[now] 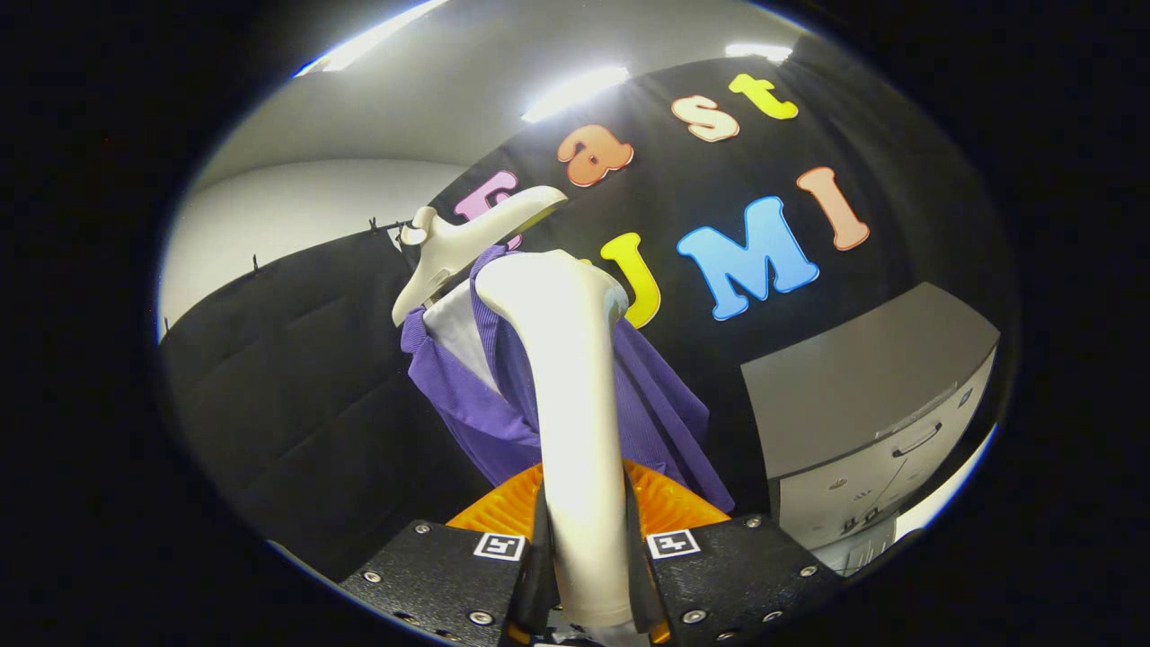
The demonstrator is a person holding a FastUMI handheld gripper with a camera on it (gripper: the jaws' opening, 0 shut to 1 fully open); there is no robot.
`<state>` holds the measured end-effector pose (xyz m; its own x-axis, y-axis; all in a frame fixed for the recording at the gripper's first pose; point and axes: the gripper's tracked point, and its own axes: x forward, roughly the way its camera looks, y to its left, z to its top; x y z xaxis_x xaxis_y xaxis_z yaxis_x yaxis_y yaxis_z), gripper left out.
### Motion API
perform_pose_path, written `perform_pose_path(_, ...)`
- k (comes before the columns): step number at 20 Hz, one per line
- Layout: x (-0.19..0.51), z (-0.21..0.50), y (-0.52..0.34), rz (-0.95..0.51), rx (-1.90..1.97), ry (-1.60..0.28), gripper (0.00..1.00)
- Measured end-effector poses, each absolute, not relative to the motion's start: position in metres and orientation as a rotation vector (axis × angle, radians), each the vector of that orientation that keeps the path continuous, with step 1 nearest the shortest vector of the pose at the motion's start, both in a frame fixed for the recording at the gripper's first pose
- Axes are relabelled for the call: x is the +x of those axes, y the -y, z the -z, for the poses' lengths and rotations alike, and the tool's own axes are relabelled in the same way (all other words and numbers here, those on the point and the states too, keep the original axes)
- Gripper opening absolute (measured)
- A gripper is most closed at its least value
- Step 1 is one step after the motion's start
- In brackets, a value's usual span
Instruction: Iron the clothes twice with a garment steamer, once on the left side and once on the right side.
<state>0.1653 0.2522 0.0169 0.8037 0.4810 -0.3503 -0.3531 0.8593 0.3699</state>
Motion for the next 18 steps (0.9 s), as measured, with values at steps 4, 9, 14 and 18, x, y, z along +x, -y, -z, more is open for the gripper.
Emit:
perform_pose_path(4,0.179,-0.013,-0.268,-0.394,0.182,-0.412,0.35)
perform_pose_path(9,0.196,-0.007,-0.288,-0.319,0.052,-0.328,0.36)
perform_pose_path(14,0.215,0.001,-0.291,-0.199,-0.027,-0.207,0.36)
perform_pose_path(18,0.217,0.015,-0.301,-0.181,-0.045,-0.187,0.36)
